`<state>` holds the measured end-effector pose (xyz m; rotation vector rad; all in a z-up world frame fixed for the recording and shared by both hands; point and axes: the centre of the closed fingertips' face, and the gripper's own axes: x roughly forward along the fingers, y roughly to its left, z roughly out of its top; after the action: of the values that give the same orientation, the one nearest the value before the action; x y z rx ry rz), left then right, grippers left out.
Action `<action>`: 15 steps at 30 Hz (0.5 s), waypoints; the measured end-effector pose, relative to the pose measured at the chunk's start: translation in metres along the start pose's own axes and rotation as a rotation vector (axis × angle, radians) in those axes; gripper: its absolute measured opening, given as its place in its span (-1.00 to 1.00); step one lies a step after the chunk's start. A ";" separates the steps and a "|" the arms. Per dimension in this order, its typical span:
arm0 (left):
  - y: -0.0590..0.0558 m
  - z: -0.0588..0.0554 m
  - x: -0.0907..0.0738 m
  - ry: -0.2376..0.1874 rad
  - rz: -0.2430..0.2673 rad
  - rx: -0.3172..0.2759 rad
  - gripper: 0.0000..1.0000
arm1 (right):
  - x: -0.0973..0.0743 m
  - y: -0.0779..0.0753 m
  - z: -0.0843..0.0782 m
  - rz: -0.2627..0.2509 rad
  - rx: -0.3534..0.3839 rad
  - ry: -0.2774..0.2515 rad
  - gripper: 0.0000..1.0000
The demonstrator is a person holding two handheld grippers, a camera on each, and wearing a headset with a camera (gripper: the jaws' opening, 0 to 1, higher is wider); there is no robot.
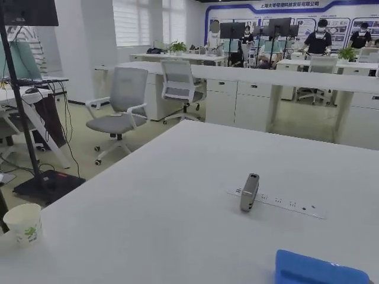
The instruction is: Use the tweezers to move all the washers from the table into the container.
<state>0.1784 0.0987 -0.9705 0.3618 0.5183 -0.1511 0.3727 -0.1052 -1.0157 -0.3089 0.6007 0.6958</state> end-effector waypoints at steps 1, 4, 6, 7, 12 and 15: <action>-0.003 0.004 0.000 -0.009 -0.018 -0.008 0.87 | 0.001 0.000 -0.001 0.001 -0.001 0.002 -0.94; -0.008 0.018 -0.002 -0.024 -0.056 -0.012 0.81 | 0.002 -0.001 -0.004 -0.002 -0.005 0.017 -0.94; -0.013 0.028 -0.002 -0.036 -0.090 -0.009 0.77 | 0.001 -0.001 -0.006 -0.002 0.004 0.027 -0.94; -0.017 0.035 -0.002 -0.039 -0.120 -0.012 0.75 | 0.002 -0.001 -0.007 -0.002 0.000 0.036 -0.93; -0.027 0.070 -0.006 -0.087 -0.199 -0.014 0.66 | 0.001 -0.001 -0.010 -0.006 0.008 0.053 -0.92; -0.031 0.094 -0.009 -0.124 -0.256 -0.019 0.62 | -0.009 -0.003 0.005 -0.021 -0.005 0.010 -0.92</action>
<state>0.2062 0.0353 -0.8991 0.2644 0.4414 -0.4139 0.3710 -0.1095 -1.0056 -0.3235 0.6041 0.6759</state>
